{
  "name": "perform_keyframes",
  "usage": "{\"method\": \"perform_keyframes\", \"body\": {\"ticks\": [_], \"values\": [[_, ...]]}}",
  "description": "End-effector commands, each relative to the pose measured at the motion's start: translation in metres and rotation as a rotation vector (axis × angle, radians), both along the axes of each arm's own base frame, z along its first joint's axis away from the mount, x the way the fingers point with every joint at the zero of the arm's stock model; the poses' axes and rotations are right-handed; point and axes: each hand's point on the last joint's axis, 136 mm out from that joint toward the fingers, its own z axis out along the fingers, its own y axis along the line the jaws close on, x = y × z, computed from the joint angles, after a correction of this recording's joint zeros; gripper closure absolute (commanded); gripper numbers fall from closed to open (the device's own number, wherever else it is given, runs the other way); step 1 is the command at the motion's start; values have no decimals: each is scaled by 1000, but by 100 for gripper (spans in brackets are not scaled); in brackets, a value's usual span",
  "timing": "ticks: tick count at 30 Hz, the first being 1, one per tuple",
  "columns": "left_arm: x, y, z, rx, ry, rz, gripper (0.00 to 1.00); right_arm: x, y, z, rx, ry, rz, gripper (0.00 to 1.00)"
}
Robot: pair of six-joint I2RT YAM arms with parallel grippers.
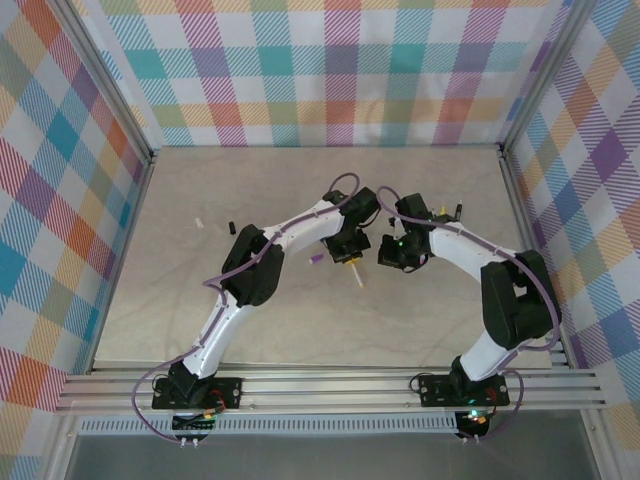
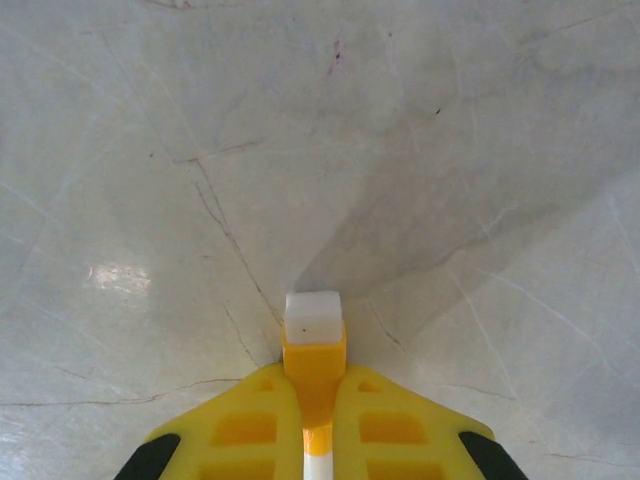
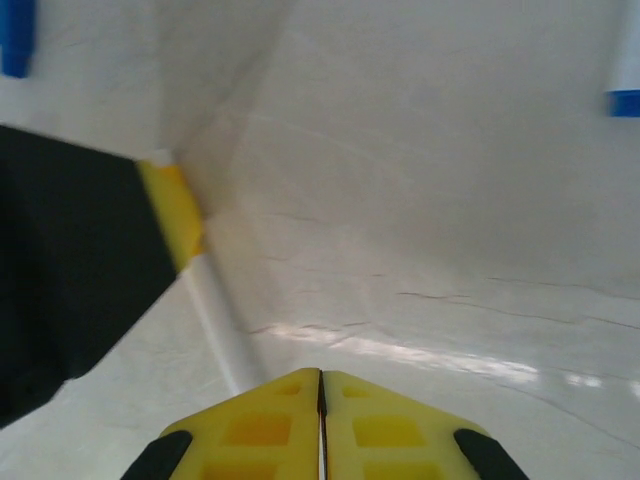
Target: Open the pen caps
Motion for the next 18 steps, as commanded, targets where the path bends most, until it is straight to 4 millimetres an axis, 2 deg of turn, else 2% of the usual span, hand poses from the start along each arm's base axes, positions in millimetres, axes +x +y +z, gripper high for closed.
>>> {"method": "perform_keyframes", "body": {"ticks": [1, 4, 12, 18], "values": [[5, -6, 19, -80, -12, -14, 95, -5, 30, 14, 190, -2, 58, 87], [7, -8, 27, -119, -18, -7, 95, -9, 36, 10, 233, 20, 70, 83], [9, -13, 42, -159, -36, -13, 95, -12, 46, -5, 302, 42, 80, 61], [9, -15, 37, -177, -22, -8, 95, -12, 50, -17, 324, 76, 79, 60]]}}
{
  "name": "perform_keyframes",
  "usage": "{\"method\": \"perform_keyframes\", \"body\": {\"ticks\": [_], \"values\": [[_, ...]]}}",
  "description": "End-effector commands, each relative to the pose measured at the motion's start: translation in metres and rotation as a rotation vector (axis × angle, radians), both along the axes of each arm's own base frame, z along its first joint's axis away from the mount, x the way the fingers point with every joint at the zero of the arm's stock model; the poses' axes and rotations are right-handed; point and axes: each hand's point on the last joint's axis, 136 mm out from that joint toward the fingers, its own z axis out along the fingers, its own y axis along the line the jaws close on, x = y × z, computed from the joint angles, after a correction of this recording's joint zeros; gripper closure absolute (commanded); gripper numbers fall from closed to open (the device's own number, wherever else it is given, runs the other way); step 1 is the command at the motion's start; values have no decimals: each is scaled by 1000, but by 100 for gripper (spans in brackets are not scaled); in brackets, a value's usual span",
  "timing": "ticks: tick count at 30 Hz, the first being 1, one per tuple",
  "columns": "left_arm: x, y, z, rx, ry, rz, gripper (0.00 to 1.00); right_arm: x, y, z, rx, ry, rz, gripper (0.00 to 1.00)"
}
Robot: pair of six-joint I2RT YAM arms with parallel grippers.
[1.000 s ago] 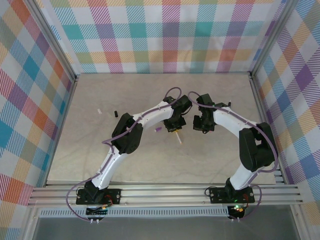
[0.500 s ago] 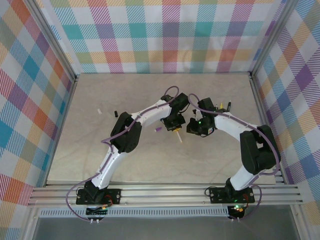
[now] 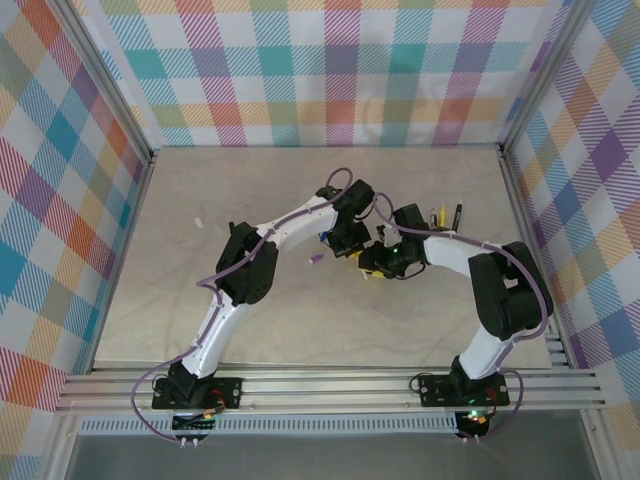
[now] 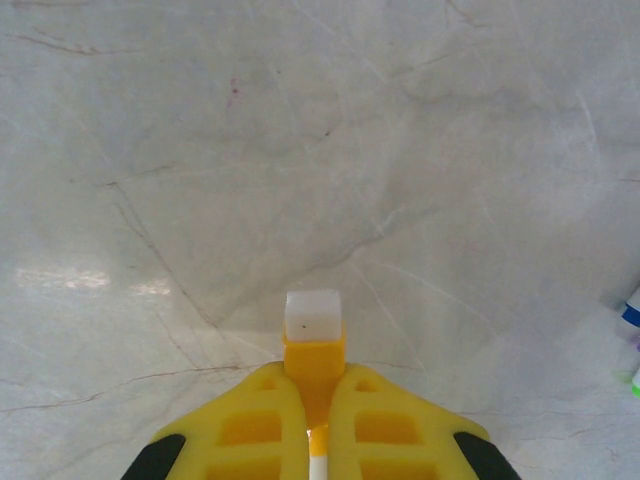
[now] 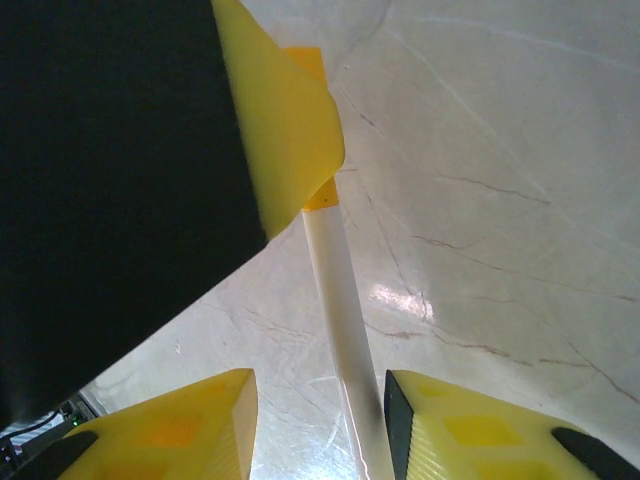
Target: Open the pen caps
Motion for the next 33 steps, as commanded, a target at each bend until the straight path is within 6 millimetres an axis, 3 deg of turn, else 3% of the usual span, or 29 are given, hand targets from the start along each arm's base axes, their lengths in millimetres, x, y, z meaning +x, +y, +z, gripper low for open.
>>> {"method": "perform_keyframes", "body": {"ticks": [1, 6, 8, 9, 11, 15, 17, 19, 20, 28, 33], "values": [[0, -1, 20, -46, -9, 1, 96, 0, 8, -2, 49, 7, 13, 59], [0, -6, 20, -75, -1, 6, 96, 2, 12, -10, 63, 24, 22, 61], [0, -6, 21, -78, -1, 4, 96, 5, 14, -12, 71, 25, 11, 77], [0, -5, 20, -72, -1, 3, 96, 6, 15, -12, 78, 25, 6, 90], [0, -3, 20, -71, 0, 5, 96, 8, 16, -10, 91, 22, 0, 100], [2, 6, 22, -54, -11, 14, 93, 8, 17, -6, 106, 6, -5, 100], [4, 15, 28, -37, -37, 19, 80, 6, 18, 0, 125, -6, 1, 100], [6, 22, 33, -40, -65, 27, 60, 2, 22, 11, 167, -26, 18, 100], [5, 24, 34, -45, -71, 30, 56, 1, 23, 15, 186, -38, 26, 100], [1, 27, 32, -69, -69, 30, 55, -3, 33, 39, 244, -82, 64, 100], [0, 24, 31, -83, -62, 27, 61, -1, 37, 50, 244, -99, 61, 100]]}}
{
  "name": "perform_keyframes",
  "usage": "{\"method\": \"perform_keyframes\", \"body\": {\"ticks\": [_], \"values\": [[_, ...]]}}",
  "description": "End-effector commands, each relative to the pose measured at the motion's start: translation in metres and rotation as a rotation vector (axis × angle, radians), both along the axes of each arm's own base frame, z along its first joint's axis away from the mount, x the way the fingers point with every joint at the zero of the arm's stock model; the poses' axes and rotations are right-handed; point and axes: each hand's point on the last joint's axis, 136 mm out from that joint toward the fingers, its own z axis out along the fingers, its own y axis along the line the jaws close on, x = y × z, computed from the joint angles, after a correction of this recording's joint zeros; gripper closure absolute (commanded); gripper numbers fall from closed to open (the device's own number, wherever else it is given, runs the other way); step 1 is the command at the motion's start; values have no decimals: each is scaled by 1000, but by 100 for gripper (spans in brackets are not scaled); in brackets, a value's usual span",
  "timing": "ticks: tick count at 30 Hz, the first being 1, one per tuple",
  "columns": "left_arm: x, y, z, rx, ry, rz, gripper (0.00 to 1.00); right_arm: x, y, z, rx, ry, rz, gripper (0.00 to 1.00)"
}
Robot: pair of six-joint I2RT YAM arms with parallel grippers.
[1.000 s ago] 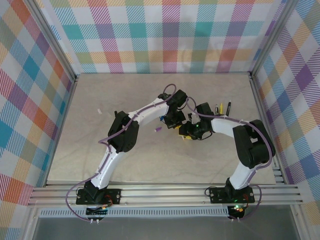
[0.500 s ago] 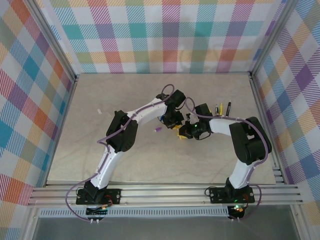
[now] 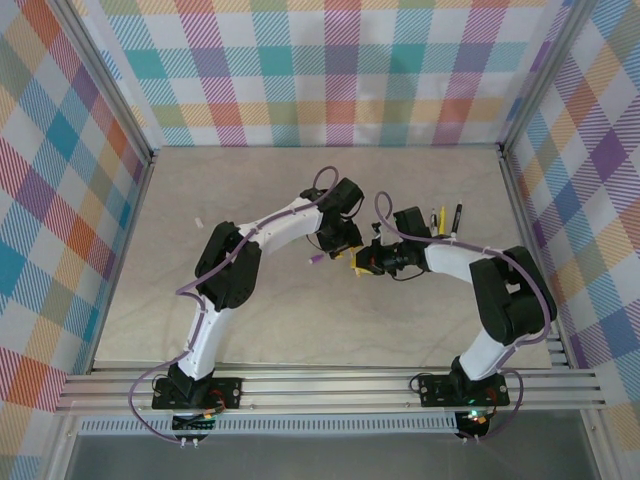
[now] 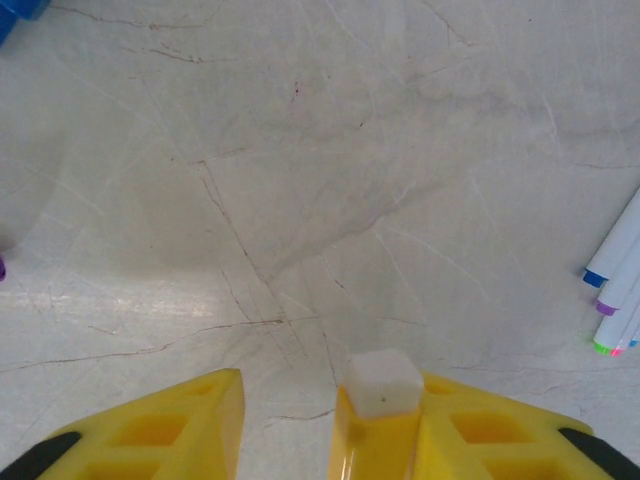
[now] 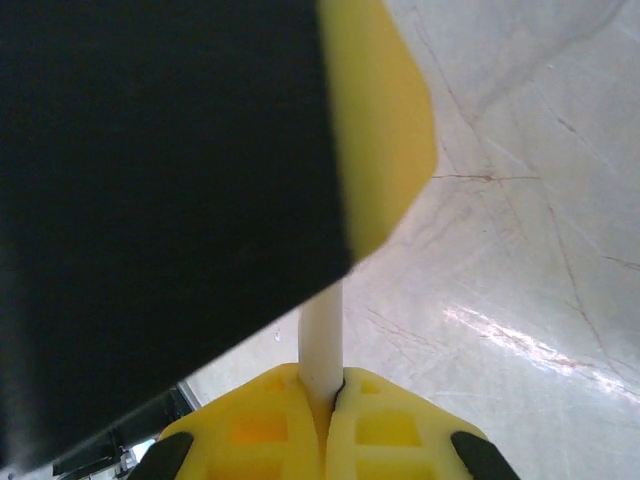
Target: Open the pen caps
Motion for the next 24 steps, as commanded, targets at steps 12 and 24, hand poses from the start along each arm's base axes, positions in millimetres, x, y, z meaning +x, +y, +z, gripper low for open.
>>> {"method": "perform_keyframes", "body": {"ticks": [12, 24], "values": [[3, 1, 22, -64, -35, 3, 100, -3, 16, 25, 45, -44, 34, 95], [1, 3, 35, -85, -62, -5, 100, -3, 35, 17, 28, -28, 54, 100]]}}
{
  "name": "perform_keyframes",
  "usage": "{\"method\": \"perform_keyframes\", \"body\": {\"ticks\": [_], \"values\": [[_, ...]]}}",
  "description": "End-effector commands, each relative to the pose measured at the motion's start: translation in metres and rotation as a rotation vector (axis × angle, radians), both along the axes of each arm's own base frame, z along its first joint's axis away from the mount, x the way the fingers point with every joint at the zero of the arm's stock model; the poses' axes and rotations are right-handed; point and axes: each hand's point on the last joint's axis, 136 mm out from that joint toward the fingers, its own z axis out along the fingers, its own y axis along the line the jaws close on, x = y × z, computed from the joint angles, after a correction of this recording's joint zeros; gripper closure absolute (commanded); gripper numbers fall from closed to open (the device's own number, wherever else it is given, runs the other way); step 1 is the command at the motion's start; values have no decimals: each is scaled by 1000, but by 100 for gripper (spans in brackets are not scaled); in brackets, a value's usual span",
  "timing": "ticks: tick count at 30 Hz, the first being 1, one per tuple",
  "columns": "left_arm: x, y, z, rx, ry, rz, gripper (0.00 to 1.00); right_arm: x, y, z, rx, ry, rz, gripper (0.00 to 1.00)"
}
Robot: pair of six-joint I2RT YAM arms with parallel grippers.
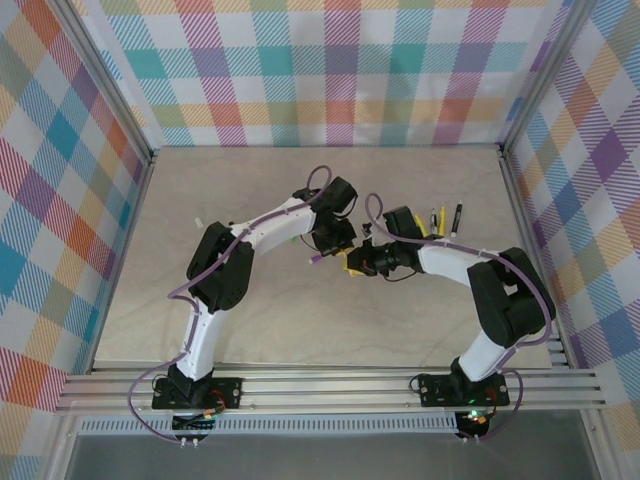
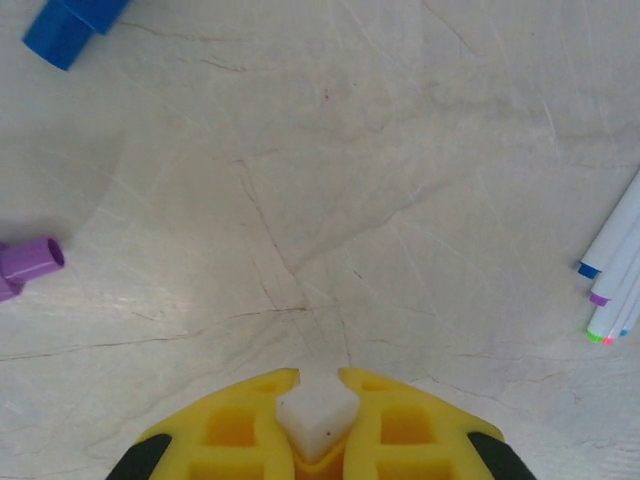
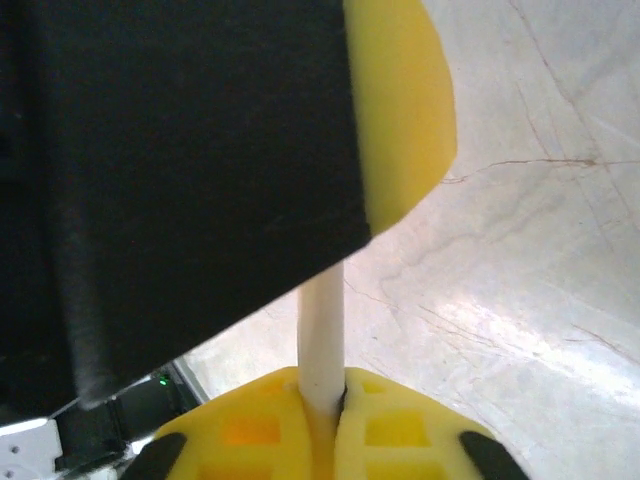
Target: Open the pen caps
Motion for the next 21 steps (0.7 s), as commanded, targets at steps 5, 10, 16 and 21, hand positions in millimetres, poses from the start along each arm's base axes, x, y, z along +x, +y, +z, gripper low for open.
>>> {"method": "perform_keyframes", "body": {"ticks": [5, 10, 16, 21], "values": [[26, 16, 21, -16, -67, 26, 100, -15, 9, 13, 24, -12, 40, 100], [95, 62, 36, 35, -128, 104, 100, -125, 4, 18, 22, 74, 145, 100], [104, 32, 67, -31, -178, 35, 100, -117, -31, 21, -31, 26, -20, 100], [83, 28, 65, 17, -171, -51, 100, -46, -80, 9, -327, -53, -197, 100]]}}
